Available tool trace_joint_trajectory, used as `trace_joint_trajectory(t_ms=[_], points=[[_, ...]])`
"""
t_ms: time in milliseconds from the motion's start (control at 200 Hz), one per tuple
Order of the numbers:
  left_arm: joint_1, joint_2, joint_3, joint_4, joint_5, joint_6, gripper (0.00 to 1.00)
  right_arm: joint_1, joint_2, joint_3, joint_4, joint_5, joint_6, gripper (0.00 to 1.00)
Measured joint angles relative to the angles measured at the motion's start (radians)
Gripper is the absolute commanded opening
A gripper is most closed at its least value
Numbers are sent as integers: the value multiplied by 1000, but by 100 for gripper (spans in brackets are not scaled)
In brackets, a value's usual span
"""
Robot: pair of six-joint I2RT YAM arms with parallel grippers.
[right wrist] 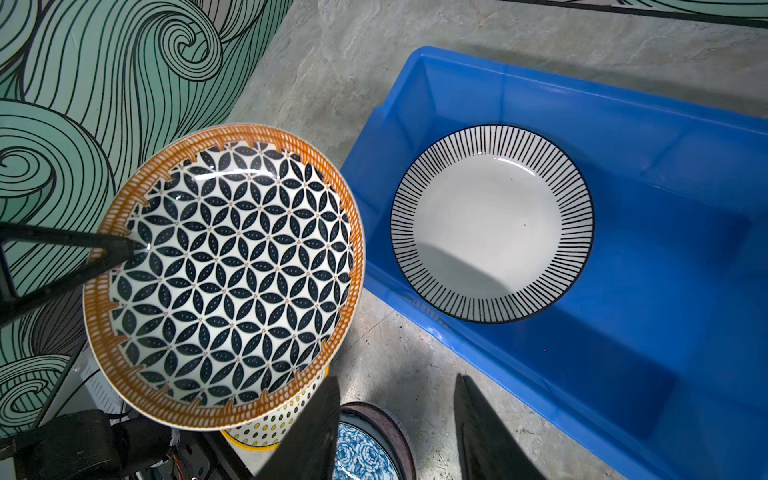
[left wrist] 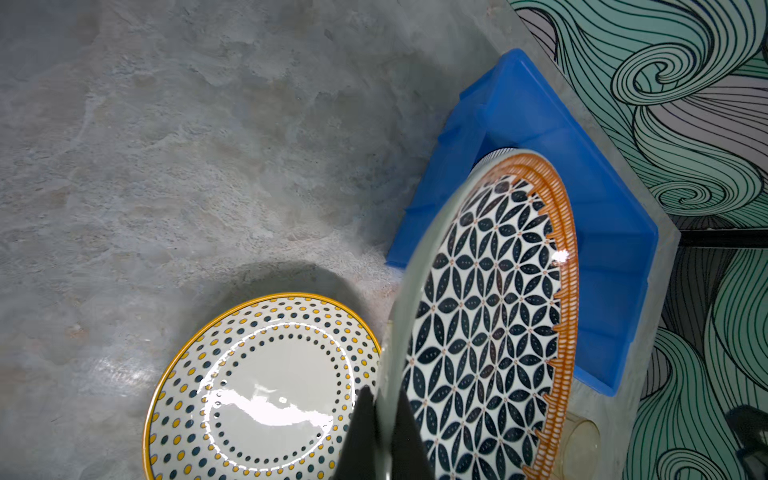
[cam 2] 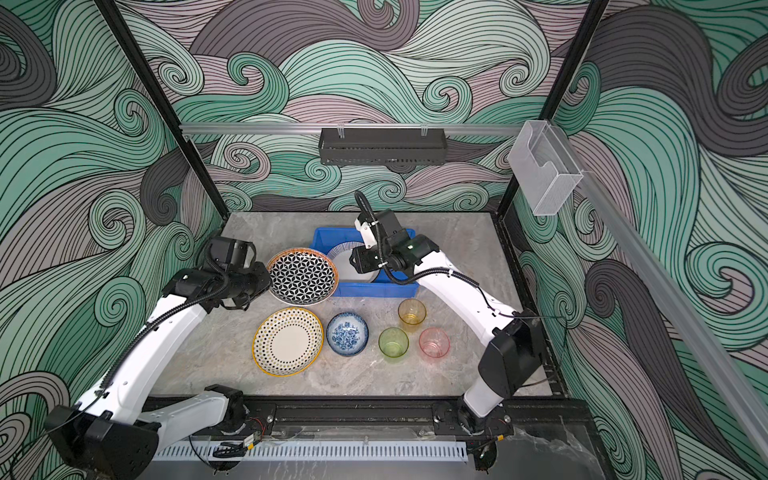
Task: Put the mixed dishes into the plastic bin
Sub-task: 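Carry the orange-rimmed geometric plate with both grippers over the blue bin, then lower the geometric plate with both grippers into the bin onto the striped plate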
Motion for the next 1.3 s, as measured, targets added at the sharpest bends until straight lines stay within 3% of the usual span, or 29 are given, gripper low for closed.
trace_joint_trajectory(t_ms=[746,1302], points=[[-118,578,393,143,66,62,0,-130,-39,-74,35,-36,17,47],[-124,764,507,169,108,64,0,-179,-52,-114,53,-64,21,47]])
